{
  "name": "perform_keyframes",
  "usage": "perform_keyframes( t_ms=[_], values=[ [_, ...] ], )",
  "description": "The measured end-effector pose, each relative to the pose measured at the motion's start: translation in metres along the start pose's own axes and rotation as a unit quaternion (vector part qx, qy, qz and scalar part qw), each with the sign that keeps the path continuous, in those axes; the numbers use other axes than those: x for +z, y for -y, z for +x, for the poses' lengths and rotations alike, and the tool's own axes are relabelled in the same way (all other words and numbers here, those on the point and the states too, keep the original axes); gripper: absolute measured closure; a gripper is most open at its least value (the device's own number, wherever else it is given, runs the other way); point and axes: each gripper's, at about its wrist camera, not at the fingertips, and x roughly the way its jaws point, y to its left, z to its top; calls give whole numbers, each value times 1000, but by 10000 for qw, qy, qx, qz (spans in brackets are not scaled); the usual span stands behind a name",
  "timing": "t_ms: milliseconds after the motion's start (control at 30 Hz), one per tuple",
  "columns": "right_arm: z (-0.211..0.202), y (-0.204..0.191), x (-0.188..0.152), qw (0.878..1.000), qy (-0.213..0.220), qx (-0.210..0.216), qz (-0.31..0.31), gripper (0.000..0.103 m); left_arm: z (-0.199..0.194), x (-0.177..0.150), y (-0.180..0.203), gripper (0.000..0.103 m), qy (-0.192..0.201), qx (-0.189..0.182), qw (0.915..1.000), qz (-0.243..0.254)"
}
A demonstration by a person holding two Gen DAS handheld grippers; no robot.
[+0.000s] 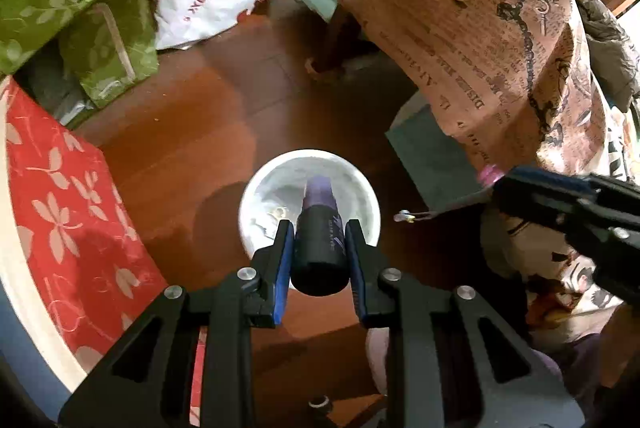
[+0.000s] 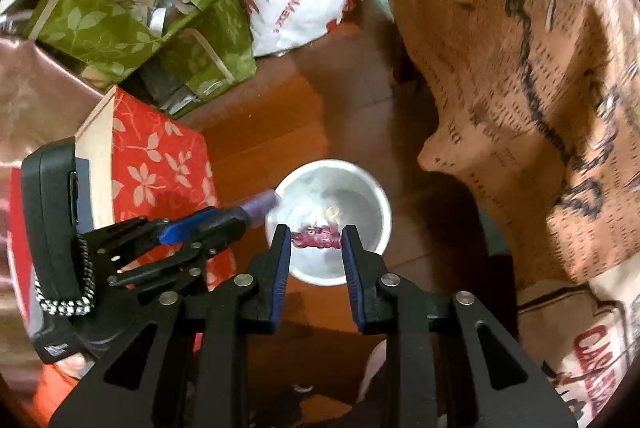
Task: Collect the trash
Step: 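Open both tools to drop the lip gloss and charm into the bin, then move both tools back over the remaining items on the duvet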
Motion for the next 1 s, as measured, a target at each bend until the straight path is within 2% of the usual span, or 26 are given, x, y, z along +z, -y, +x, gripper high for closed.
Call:
perform_keyframes(
  t_ms=[33,67,100,300,467,733,1000],
  values=[
    [2,2,1,9999,-88,116,83,70,1,1,2,78,-5,-18,10000,11],
    [2,3,0,9996,-124,210,153,59,1,3,4,78,17,-29,10000,34],
    [1,4,0,9995,-89,231,196,56,1,4,6,78,10,-33,10000,59],
    [-14,-2,-5,9998,167,-111,-78,56,-3,8,15,78,32,82,9998,190],
    [-35,-1,-10,9983,472,-284,-211,56,-25,6,19,78,227,214,9992,239],
    [-90,6,-22,9931,1134,-301,-53,56,-86,2,35,76,761,326,9961,313],
    [-167,14,-51,9782,2013,-501,-48,56,-151,-5,78,64,1365,308,9885,570]
  ],
)
